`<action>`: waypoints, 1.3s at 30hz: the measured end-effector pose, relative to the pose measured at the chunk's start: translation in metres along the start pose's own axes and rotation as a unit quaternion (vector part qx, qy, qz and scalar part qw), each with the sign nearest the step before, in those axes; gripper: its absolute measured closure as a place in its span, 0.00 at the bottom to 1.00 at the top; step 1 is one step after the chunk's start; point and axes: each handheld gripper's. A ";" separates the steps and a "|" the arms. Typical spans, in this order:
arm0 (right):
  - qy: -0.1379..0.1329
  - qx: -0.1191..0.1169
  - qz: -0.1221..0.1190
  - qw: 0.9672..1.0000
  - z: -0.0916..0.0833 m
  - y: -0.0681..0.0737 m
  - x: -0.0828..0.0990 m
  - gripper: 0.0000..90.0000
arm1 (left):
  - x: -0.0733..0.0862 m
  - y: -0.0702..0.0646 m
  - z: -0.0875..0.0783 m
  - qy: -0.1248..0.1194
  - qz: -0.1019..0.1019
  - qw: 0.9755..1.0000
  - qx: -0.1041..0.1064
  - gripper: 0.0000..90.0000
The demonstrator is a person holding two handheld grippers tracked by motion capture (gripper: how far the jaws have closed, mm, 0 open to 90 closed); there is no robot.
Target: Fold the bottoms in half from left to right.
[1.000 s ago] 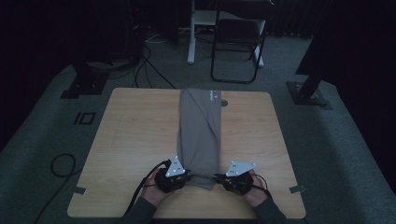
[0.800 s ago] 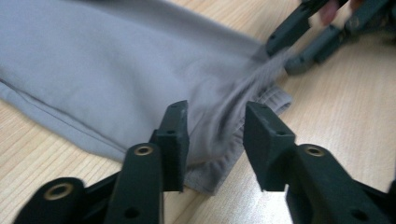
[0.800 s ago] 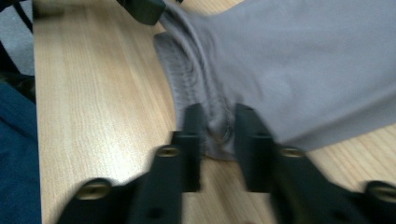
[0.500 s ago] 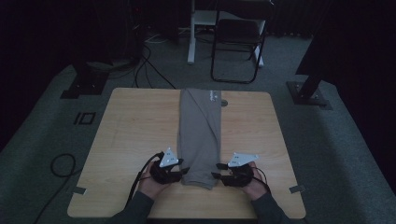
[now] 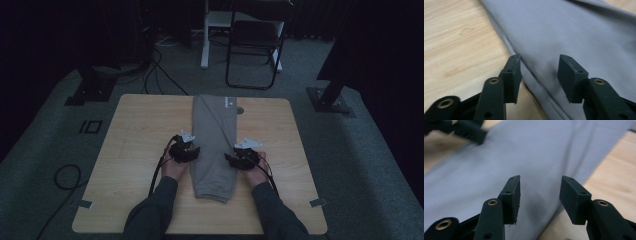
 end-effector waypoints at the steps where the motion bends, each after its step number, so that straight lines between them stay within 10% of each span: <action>1: 0.000 0.010 0.010 1.000 0.007 -0.005 -0.004 0.57 | -0.002 0.003 0.004 0.003 -0.006 1.000 -0.005 0.58; 9: 0.009 0.040 0.049 0.998 0.042 -0.025 -0.025 0.58 | -0.014 0.018 0.026 0.008 -0.041 0.999 -0.021 0.60; 15: 0.028 0.048 0.065 0.996 0.058 -0.028 -0.027 0.62 | -0.016 0.018 0.028 0.006 -0.040 0.999 -0.016 0.84; 39: 0.041 0.013 0.029 0.999 -0.002 0.007 0.016 0.73 | 0.035 -0.017 -0.026 0.007 -0.017 0.999 0.041 0.94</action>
Point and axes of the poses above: each handheld gripper's, and its own axes: z roughly forward along the jaws, x roughly out of its underside, y roughly to its left, and after that the axes turned 1 degree about -z, right-handed
